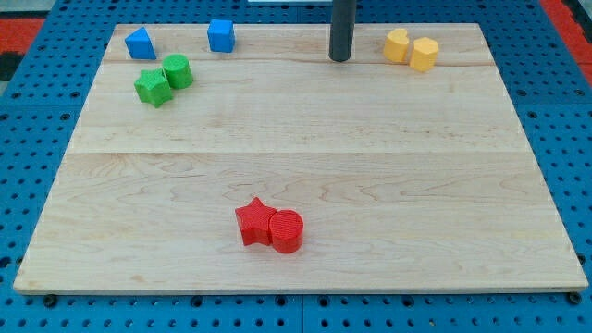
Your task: Move the green circle into the green star
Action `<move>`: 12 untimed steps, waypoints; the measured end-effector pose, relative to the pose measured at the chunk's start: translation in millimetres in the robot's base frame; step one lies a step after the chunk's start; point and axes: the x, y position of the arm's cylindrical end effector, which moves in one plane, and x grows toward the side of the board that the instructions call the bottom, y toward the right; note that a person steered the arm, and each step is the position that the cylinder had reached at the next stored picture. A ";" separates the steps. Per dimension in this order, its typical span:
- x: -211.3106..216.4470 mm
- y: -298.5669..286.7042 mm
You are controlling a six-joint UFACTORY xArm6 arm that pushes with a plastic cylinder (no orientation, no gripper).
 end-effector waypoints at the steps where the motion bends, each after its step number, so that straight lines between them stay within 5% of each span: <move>1: 0.0 -4.0; 3: -32.4 -29.2; 5: -43.8 -121.5; 8: -69.6 -150.2; 12: -46.8 -170.2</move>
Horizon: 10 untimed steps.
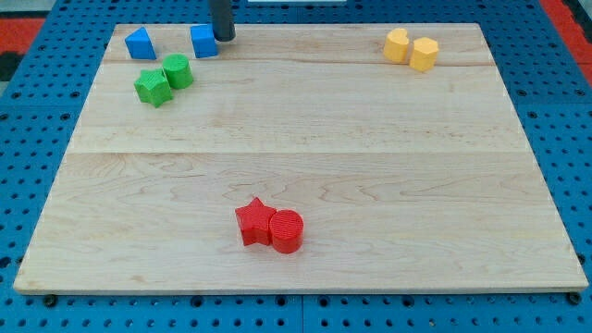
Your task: Move the green circle into the green star
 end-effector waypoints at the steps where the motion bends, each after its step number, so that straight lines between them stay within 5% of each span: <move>1: 0.0 -8.2; 10: 86.4 -51.2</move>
